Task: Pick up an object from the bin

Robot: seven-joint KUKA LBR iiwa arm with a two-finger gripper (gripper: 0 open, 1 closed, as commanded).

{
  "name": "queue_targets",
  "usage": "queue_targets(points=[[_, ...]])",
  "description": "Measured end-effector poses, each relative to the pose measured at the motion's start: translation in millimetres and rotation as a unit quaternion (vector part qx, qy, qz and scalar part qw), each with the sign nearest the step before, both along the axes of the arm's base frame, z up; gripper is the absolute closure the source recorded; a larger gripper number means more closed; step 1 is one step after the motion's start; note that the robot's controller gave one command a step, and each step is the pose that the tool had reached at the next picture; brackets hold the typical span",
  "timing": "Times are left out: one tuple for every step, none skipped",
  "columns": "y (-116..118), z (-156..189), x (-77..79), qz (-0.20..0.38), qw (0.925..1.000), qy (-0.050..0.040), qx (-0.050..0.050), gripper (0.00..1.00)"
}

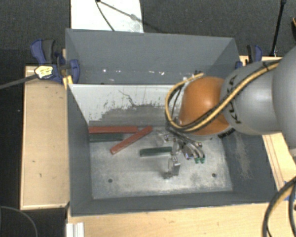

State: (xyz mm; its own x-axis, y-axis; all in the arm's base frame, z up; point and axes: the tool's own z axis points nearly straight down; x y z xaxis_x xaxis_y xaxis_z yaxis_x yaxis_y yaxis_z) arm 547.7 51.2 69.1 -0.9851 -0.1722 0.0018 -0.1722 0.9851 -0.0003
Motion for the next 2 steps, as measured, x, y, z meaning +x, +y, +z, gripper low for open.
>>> queue_targets(points=[[1, 1, 0.8, -0.002, 1.0, -0.0013, 0.001, 1.0], [32, 155, 30.7, 0.127, 0.9919, -0.0066, 0.001, 1.0]])
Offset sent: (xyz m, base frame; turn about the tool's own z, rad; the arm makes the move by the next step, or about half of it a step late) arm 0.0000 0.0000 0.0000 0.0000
